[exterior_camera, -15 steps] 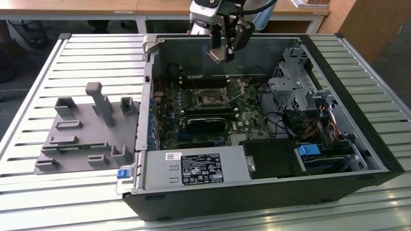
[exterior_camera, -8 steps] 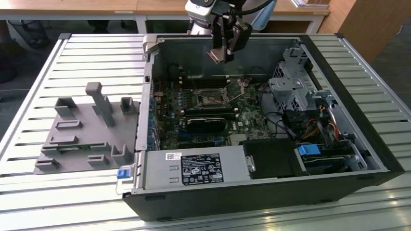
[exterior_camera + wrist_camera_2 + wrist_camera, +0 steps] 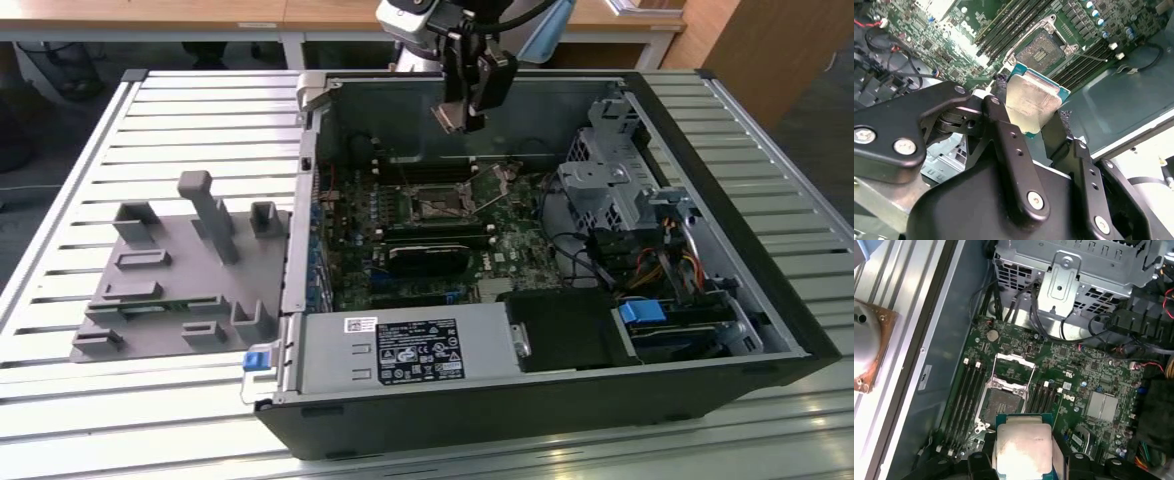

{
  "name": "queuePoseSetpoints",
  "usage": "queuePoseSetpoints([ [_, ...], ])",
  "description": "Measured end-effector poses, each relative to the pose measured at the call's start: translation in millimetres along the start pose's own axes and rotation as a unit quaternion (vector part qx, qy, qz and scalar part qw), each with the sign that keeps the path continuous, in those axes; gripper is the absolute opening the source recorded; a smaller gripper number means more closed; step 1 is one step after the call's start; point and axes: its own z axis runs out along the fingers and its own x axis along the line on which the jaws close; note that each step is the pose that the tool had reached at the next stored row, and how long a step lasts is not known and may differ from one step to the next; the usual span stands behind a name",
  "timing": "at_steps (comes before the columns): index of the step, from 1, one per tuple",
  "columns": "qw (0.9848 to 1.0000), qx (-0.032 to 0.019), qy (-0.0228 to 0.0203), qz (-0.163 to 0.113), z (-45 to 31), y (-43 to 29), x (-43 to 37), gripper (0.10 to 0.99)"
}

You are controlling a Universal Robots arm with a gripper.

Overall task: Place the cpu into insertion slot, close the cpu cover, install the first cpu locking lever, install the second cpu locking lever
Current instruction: 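Place the cpu into insertion slot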

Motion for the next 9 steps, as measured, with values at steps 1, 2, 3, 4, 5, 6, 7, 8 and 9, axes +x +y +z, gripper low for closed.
queuePoseSetpoints([
  [1,1.0000,-0.0001,-0.0004,0.005,0.4,0.0,0.1,0.529],
  [2,0.9999,-0.0001,-0.0009,0.010,0.7,0.0,0.2,0.529],
  [3,0.9999,-0.0001,-0.0014,0.016,1.0,0.0,0.3,0.529],
  [4,0.9998,-0.0002,-0.0018,0.021,1.3,0.1,0.5,0.529],
  [5,0.9996,-0.0003,-0.0022,0.027,1.6,0.1,0.8,0.529],
  [6,0.9995,-0.0004,-0.0026,0.033,2.0,0.1,0.9,0.529],
  [7,0.9993,-0.0004,-0.0030,0.038,2.3,0.1,1.1,0.529],
  [8,0.9990,-0.0005,-0.0035,0.044,2.7,0.1,1.3,0.529],
  [9,0.9988,-0.0006,-0.0039,0.049,3.2,0.1,1.4,0.529],
])
